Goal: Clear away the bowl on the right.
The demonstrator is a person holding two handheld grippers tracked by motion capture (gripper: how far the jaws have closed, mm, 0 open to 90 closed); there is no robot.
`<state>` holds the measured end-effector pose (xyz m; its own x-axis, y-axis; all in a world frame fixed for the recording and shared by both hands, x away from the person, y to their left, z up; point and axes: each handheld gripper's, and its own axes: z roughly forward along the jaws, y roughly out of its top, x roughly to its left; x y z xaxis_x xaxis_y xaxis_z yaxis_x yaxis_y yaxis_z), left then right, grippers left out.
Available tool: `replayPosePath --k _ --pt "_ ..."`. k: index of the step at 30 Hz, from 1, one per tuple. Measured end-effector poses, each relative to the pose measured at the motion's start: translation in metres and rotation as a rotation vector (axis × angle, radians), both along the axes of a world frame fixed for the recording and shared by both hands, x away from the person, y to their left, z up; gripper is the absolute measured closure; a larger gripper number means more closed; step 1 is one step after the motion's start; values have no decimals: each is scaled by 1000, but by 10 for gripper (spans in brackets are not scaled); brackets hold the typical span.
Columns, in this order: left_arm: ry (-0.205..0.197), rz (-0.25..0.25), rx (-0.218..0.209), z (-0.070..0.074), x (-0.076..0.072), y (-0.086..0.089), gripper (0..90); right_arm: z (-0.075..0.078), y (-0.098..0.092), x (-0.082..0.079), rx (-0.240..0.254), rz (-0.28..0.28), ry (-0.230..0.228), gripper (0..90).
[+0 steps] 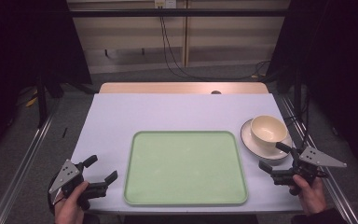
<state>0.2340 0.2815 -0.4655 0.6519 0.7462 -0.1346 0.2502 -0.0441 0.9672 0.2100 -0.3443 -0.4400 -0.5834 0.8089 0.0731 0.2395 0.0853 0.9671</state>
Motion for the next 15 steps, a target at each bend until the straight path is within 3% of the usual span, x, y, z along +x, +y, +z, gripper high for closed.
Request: replayPosePath --k 7,15 --pt "1 2 0 0 0 0 0 -1 1 1 -4 31 31 9" --pt "1 2 0 0 0 0 0 -2 2 2 -43 54 43 9"
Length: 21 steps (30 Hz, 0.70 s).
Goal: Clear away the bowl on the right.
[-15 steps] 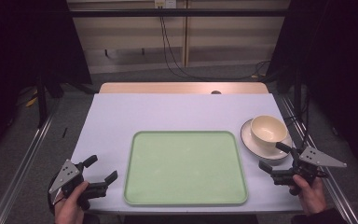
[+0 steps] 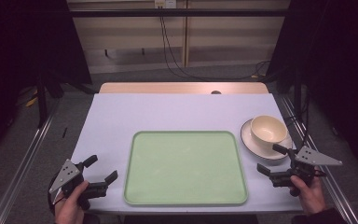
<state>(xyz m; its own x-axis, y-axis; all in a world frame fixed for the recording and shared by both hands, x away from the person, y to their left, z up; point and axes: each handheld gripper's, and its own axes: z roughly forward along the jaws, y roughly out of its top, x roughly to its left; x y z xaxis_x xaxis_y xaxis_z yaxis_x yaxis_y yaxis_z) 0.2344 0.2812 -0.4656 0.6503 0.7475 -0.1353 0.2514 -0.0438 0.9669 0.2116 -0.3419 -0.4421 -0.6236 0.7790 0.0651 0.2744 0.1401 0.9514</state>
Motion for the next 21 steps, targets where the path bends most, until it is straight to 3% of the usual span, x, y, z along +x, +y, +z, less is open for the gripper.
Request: replayPosePath --k 9,13,21 --pt "-2 0 5 0 0 1 0 0 1 1 -27 41 20 15" --pt "1 0 0 0 0 0 0 2 -3 0 -64 8 -1 14" --pt "2 2 3 0 0 0 0 1 -7 4 -93 24 34 15"
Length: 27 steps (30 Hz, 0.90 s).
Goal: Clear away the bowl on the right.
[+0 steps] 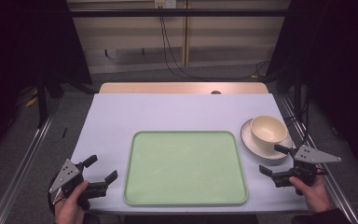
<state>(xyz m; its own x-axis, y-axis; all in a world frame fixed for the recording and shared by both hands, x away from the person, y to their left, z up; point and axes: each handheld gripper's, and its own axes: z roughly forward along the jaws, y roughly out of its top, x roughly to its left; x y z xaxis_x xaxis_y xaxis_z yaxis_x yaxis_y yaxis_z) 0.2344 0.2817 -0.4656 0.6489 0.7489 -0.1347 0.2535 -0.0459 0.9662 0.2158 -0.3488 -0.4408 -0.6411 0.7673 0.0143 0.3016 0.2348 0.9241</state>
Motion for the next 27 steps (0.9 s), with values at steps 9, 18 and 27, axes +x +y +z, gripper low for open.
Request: replayPosePath --k 9,18,27 --pt "0 0 5 0 0 0 0 4 -9 8 16 -23 26 40" --pt "1 2 5 0 0 0 0 8 -25 17 32 -38 42 86" --pt "1 2 6 0 0 0 0 13 -40 26 6 -69 11 130"
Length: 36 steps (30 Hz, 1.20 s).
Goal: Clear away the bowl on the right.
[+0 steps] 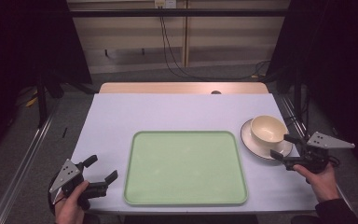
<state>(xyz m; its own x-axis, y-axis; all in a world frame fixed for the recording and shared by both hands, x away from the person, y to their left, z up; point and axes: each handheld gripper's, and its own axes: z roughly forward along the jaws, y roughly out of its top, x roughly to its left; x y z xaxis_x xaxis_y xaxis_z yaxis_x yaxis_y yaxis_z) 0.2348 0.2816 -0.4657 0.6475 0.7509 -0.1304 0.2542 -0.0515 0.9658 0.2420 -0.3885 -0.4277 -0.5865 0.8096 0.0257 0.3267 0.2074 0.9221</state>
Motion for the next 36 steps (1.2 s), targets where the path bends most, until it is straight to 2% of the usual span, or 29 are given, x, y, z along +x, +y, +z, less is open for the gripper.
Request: replayPosePath --k 3,4,7,8,9,11,13,15,17,18,20,21,26,29,30,32,33,36 --pt "0 -1 0 0 0 0 0 3 -6 4 -3 -12 8 158" --pt "0 0 -1 0 0 0 0 6 -11 7 -29 -31 6 153" --pt "1 0 1 0 0 0 0 7 -16 11 -37 -31 19 163" --pt "0 -1 1 0 0 0 0 9 -20 15 -41 -44 48 158" --pt "1 -1 1 0 0 0 0 9 -20 15 -41 -44 48 158" --pt "1 -1 1 0 0 0 0 11 -28 22 -48 -63 87 179" --pt "1 -1 1 0 0 0 0 11 -31 24 -45 -72 97 185" --pt "1 -2 4 0 1 0 0 11 -35 29 -45 -80 133 225" --pt "2 -1 4 0 1 0 0 11 -39 35 -72 -110 159 230" --pt "3 -5 5 0 1 0 0 11 -40 38 -73 -107 175 234" --pt "3 -5 4 0 1 -1 0 11 -41 40 -79 -112 185 236" --pt "5 -9 2 0 1 -1 0 10 -42 46 -82 -119 206 235" --pt "4 -6 -10 -1 1 -1 0 11 -43 55 -88 -119 220 262" --pt "3 -1 -1 0 1 -1 0 12 -41 65 -147 -153 246 269" --pt "4 -4 -1 0 1 -1 0 12 -41 65 -147 -153 246 269" --pt "4 -5 -3 0 1 -1 0 12 -42 71 -150 -137 278 278" --pt "4 -2 -1 0 1 -1 0 11 -42 78 -174 -152 293 275" --pt "3 -5 0 -1 1 -1 0 9 -42 83 -182 -161 306 275"
